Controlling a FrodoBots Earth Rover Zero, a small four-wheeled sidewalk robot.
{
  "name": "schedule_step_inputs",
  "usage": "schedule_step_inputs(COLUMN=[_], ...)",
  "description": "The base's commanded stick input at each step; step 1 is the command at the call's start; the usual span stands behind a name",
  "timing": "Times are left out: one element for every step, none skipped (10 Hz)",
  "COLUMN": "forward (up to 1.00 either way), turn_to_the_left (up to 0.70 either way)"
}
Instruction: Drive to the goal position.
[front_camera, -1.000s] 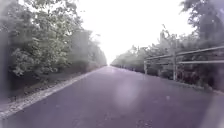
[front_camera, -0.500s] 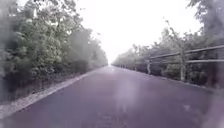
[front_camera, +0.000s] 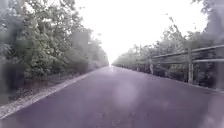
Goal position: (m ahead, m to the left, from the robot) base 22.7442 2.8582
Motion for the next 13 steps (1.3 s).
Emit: schedule_step_inputs(forward=[1.00, 1.00, 1.00, 1.00, 1.00, 1.00, 1.00, 1.00, 1.00, 1.00, 1.00, 1.00, 1.00], turn_to_the_left=[0.00, 0.00, 0.00, 0.00, 0.00, 0.00, 0.00, 0.00, 0.00, 0.00, 0.00, 0.00, 0.00])
